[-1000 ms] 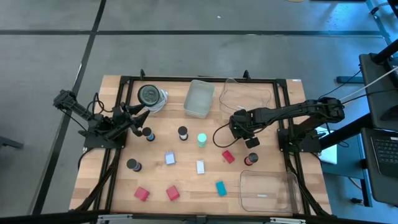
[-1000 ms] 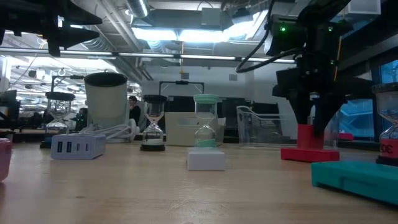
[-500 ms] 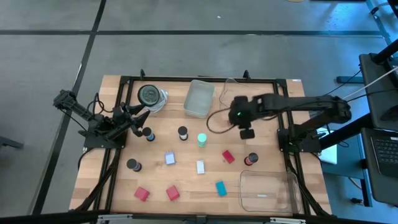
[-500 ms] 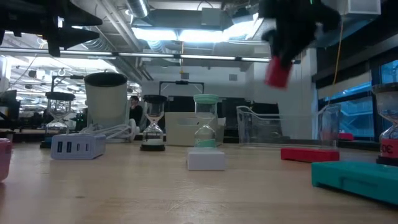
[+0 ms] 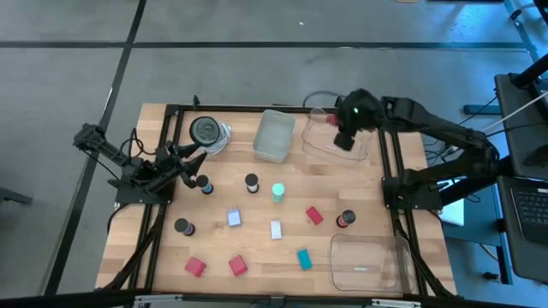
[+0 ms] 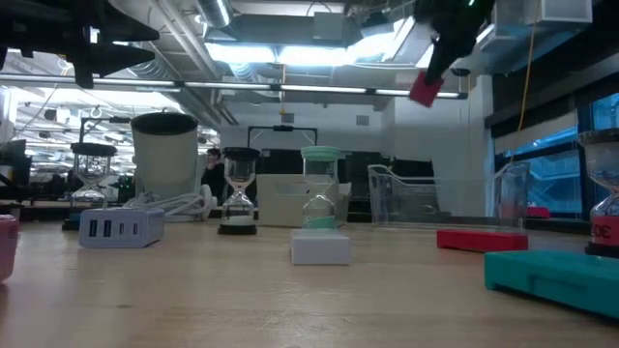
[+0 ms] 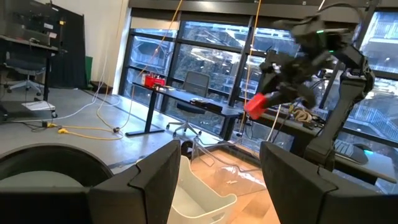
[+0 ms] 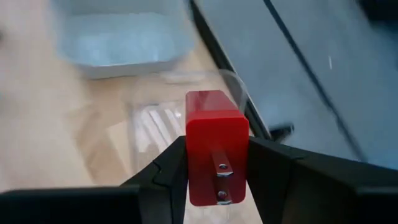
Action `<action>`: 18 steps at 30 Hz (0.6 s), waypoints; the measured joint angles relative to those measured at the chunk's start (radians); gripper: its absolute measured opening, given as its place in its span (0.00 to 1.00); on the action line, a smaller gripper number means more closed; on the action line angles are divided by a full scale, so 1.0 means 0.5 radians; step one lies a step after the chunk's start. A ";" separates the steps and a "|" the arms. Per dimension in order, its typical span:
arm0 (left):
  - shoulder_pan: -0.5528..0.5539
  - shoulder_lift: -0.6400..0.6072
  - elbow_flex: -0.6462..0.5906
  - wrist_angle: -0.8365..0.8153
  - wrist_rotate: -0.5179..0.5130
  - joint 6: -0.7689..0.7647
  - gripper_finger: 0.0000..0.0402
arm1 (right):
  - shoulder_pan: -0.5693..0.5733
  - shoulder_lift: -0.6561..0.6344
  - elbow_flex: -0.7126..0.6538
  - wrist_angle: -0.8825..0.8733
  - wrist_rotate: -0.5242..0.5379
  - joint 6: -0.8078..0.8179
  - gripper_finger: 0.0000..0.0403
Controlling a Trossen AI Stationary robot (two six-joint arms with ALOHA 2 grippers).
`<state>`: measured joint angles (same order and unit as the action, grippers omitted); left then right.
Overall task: Pick & Place Office items
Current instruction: Put the top right red charger adapter into the top transparent bin
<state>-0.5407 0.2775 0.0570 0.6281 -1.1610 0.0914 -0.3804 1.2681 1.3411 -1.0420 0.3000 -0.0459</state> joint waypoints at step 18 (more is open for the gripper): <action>0.001 0.000 0.000 0.004 -0.006 0.141 0.54 | -0.357 0.662 -0.011 0.008 -0.014 0.453 0.32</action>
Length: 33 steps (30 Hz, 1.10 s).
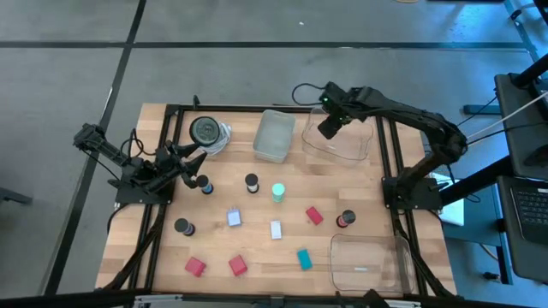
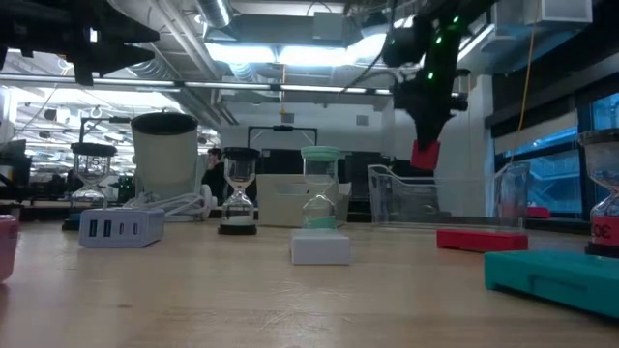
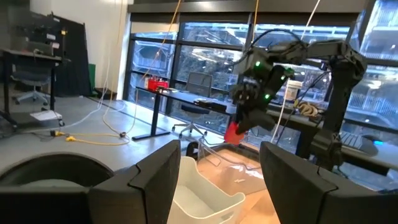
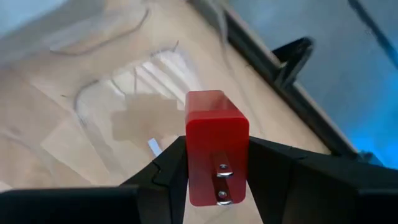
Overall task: Pick & Place Office items
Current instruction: Put the top right red charger adapter into the top transparent bin
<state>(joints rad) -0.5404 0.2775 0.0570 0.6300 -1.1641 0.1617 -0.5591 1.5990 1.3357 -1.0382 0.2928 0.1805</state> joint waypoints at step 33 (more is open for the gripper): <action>0.000 -0.001 0.000 0.004 0.002 0.050 0.54 | -0.059 0.100 -0.551 0.506 -0.356 -0.010 0.36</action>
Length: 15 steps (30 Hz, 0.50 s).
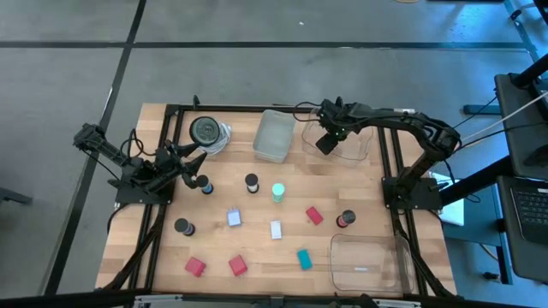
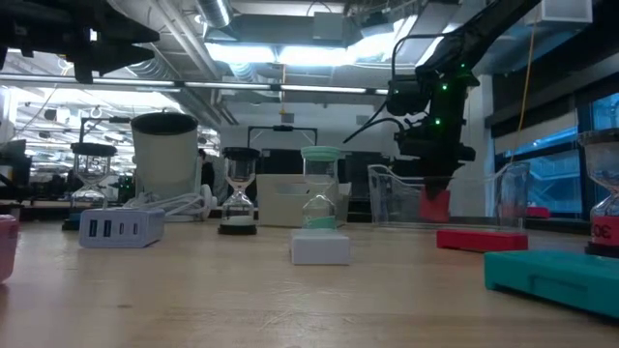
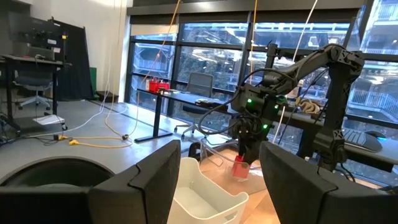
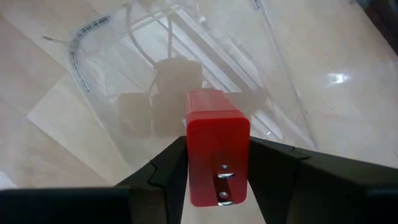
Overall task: Pick & Place Office items
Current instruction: Put the top right red charger adapter into the top transparent bin
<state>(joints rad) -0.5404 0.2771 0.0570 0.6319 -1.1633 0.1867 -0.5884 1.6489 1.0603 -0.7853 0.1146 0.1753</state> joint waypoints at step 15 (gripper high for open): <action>0.000 0.000 0.000 0.000 0.001 -0.001 0.54 | 0.000 -0.001 0.001 0.002 0.001 -0.001 0.47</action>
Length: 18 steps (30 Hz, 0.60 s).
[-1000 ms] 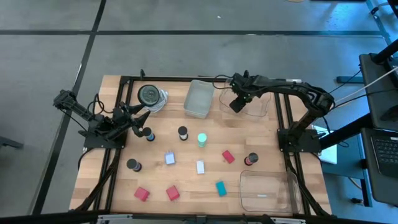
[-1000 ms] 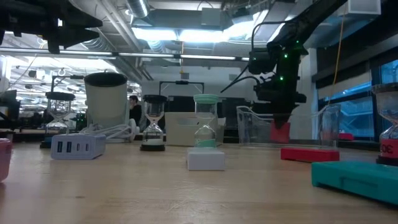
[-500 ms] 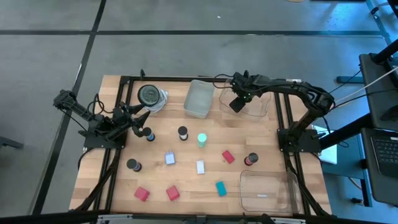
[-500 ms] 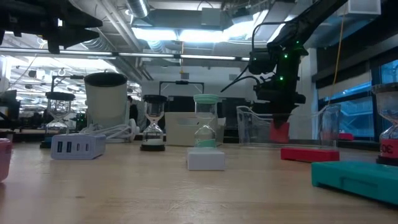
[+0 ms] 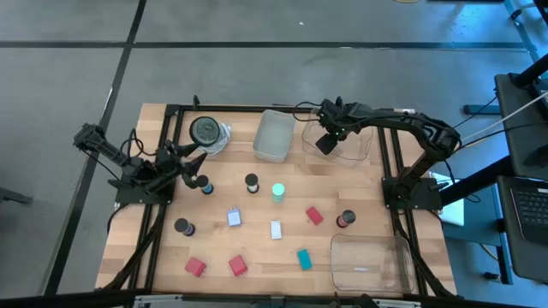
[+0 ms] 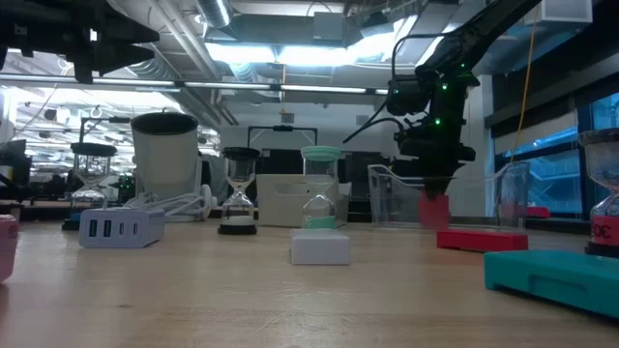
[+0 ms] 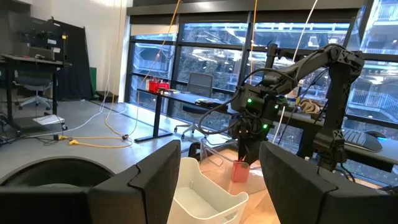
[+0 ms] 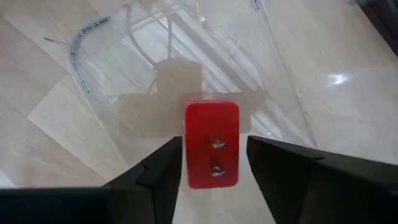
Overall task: Pick & Place Office items
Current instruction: Put the top right red charger adapter into the top transparent bin, then put the blue charger adapter into the top transparent bin
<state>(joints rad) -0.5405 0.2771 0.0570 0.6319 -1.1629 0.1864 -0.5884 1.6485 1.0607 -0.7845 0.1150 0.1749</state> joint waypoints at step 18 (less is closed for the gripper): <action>0.000 0.000 0.000 0.000 0.023 0.000 0.54 | 0.023 -0.002 0.489 -0.651 0.140 -0.066 0.62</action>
<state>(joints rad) -0.5407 0.2771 0.0570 0.6319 -1.1513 0.1864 -0.5769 1.6478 1.3050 -1.1102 0.1852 0.1417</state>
